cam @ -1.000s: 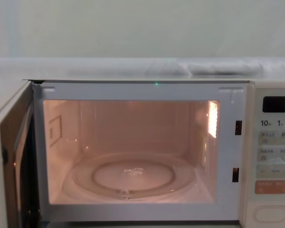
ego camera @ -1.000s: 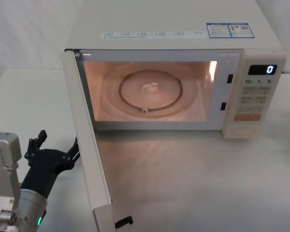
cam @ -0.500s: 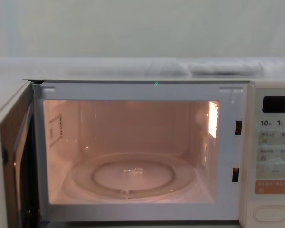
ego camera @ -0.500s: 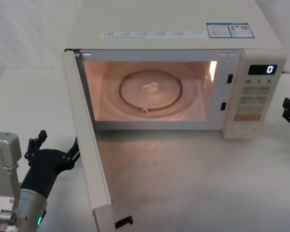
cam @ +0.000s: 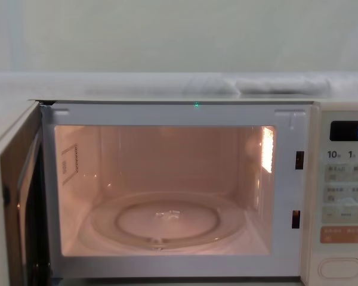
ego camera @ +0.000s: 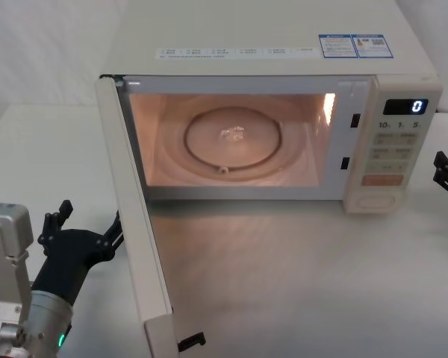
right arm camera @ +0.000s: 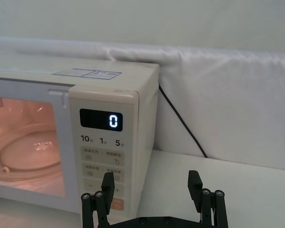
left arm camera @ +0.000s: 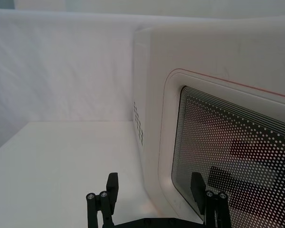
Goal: Press the button to open the microwave door with one hand; close the microwave door with the other hand.
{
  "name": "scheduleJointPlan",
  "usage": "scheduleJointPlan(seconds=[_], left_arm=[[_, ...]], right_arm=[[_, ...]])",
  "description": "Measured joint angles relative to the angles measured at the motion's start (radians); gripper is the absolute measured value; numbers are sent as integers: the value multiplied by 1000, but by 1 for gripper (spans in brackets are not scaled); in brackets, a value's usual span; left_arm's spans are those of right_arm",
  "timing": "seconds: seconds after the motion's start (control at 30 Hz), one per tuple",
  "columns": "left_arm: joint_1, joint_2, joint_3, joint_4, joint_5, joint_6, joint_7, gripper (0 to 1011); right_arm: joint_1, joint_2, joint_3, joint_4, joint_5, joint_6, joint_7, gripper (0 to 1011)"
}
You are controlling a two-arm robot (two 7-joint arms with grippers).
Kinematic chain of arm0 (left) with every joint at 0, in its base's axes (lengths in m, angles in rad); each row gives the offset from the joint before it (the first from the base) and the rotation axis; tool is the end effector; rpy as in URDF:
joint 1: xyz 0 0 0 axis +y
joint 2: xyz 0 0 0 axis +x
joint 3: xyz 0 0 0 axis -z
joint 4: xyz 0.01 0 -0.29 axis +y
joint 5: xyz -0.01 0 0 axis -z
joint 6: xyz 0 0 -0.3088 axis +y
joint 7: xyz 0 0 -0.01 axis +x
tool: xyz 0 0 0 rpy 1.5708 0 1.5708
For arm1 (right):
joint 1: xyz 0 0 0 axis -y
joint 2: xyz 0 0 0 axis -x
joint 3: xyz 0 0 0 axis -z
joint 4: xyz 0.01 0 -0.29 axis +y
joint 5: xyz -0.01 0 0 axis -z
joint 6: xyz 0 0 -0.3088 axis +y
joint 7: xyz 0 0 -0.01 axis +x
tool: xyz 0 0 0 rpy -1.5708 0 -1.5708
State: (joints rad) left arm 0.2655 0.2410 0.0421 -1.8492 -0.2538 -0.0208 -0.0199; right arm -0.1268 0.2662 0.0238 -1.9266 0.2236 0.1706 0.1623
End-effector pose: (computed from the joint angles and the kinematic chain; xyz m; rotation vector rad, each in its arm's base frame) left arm 0.2530 0.0376 -0.2852 -0.0380 0.0140 1.4460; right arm 0.2872 -0.0568 -0.2195 -0.0016 -0.0774 -1.3458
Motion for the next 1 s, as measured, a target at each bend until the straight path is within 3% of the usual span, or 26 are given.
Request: scheduleJointPlan(seconds=[0.17, 0.3, 0.53, 1.0], left_arm=[[0, 0, 0, 0, 0, 0, 0, 1001], [0, 0, 0, 0, 0, 0, 0, 945], [0, 0, 0, 0, 0, 0, 0, 769], [0, 0, 0, 0, 0, 0, 0, 300]], right_arm=[[0, 0, 0, 0, 0, 0, 0, 1002], [0, 0, 0, 0, 0, 0, 0, 1002], [0, 0, 0, 0, 0, 0, 0, 1002], [0, 0, 0, 0, 0, 0, 0, 1002]])
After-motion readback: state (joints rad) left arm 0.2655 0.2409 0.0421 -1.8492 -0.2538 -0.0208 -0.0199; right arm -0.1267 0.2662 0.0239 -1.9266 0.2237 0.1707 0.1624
